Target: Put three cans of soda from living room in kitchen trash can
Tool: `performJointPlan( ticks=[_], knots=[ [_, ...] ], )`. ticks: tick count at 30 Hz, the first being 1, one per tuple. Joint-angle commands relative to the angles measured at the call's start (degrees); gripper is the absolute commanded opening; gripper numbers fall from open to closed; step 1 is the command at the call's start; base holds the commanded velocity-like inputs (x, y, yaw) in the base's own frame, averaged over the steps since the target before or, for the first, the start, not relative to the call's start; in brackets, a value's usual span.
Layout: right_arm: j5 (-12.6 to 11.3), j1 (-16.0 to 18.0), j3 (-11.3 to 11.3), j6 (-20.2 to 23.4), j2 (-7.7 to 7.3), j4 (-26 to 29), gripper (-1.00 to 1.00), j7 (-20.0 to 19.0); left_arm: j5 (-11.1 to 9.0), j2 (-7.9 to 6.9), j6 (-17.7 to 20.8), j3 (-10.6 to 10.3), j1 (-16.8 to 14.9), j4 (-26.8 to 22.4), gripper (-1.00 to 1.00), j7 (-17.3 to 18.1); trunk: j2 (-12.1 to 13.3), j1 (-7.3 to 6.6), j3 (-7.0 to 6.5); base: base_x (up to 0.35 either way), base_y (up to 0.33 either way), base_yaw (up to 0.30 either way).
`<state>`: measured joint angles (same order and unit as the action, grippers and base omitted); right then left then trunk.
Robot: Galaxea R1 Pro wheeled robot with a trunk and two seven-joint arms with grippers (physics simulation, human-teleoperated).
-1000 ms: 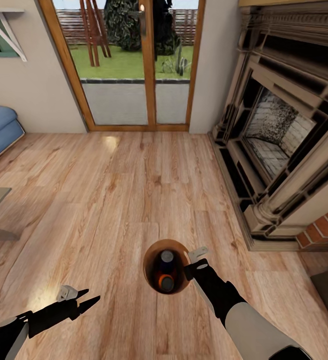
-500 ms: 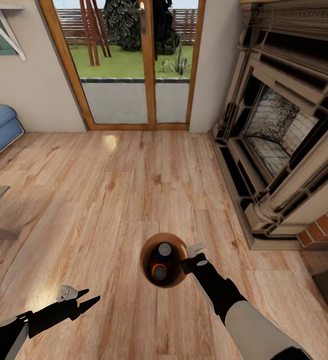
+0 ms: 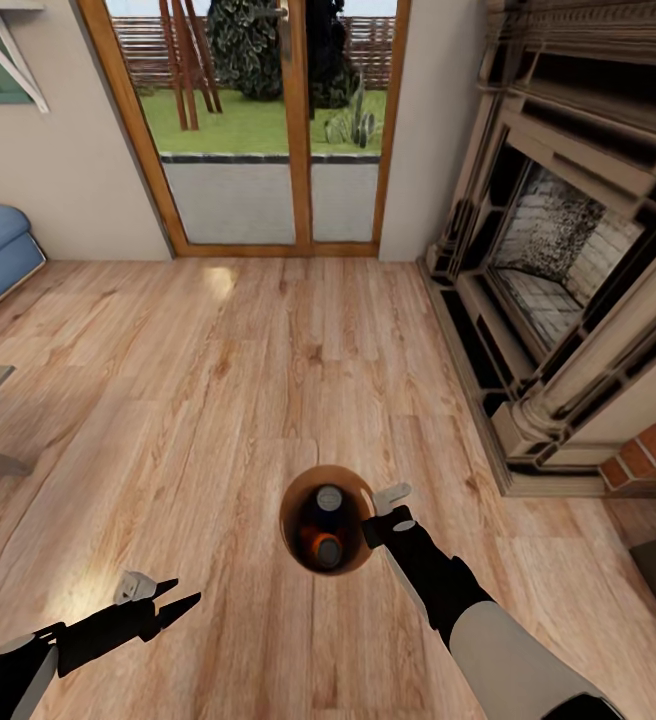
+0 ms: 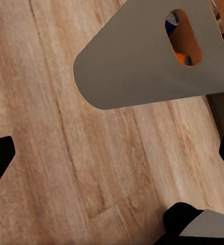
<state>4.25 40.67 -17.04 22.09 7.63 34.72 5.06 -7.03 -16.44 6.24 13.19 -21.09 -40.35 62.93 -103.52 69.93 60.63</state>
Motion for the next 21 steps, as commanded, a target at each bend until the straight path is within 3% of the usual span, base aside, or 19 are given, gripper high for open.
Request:
performJointPlan(
  ticks=[1, 21],
  knots=[
    [-0.21, 0.02, -0.01, -0.03, 0.02, 0.07, -1.00, -0.05, 0.00, 0.00, 0.00, 0.00, 0.00, 0.01, 1.00, 0.00, -0.42, 0.22, 0.18, 0.000, 0.000, 0.000],
    [-0.21, 0.02, -0.01, -0.03, 0.02, 0.03, -1.00, -0.05, 0.00, 0.00, 0.00, -0.01, 0.01, 0.01, 1.00, 0.00, -8.44, 4.61, 3.77, 0.000, 0.000, 0.000]
  ],
)
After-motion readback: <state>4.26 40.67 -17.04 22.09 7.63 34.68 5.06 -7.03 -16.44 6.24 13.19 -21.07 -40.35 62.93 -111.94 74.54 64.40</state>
